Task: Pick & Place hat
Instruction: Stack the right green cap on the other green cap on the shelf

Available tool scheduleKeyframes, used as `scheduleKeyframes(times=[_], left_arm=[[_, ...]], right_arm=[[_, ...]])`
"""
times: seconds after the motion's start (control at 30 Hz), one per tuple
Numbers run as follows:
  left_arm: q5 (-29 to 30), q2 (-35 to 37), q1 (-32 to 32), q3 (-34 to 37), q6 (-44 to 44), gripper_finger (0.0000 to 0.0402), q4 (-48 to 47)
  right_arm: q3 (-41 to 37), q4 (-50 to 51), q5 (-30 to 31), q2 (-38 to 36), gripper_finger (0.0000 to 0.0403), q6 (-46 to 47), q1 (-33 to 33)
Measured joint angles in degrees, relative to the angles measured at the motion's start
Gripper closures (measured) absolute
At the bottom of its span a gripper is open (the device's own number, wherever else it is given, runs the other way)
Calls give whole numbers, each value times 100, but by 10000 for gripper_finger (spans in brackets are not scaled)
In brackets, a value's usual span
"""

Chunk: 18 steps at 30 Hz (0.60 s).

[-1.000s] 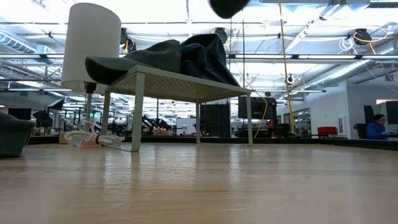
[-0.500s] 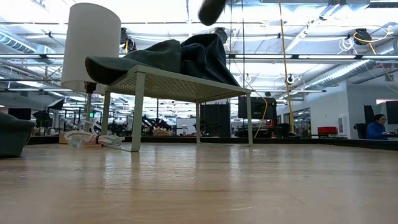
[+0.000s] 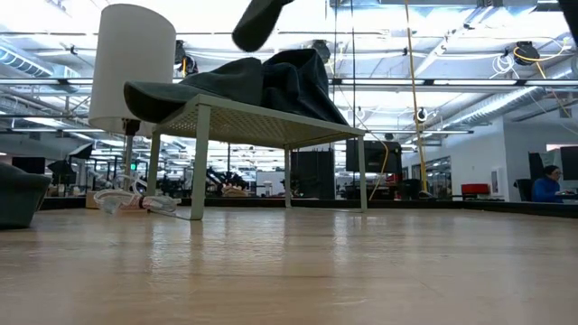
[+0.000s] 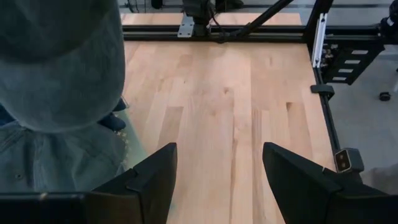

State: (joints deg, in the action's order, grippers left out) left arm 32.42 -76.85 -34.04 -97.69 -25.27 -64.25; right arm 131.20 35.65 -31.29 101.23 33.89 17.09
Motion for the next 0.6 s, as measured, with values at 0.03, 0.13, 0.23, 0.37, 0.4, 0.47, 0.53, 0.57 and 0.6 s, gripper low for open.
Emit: scheduleKeyframes(times=[0.03, 0.13, 0.23, 0.37, 0.4, 0.47, 0.53, 0.57, 0.6], left_arm=[[-1, 1, 0, 0, -26, 162, -37], [-142, 1, -4, 0, -37, 162, -89], [-277, 1, -4, 0, -42, 162, -123], [-286, 1, -4, 0, -49, 162, -177], [-274, 1, -4, 0, -51, 162, -177], [-258, 1, -4, 0, -15, 163, -181], [-256, 1, -4, 0, 70, 163, -183], [-256, 1, -4, 0, 78, 163, -182], [-256, 0, -5, 0, 84, 163, -183]], right_arm=[[0, -131, -122, 85, 382, 53, 26], [1, -727, -520, 354, 382, 234, 41], [2, -1200, -818, 591, 382, 293, 35], [4, -1708, -1029, 904, 382, 321, 32], [4, -1847, -1084, 981, 382, 291, 32], [4, -2134, -1150, 1132, 382, 165, 37], [4, -2253, -1299, 1238, 382, 91, 37], [4, -2298, -1376, 1296, 382, 47, 37], [4, -2317, -1395, 1352, 382, -8, 37]])
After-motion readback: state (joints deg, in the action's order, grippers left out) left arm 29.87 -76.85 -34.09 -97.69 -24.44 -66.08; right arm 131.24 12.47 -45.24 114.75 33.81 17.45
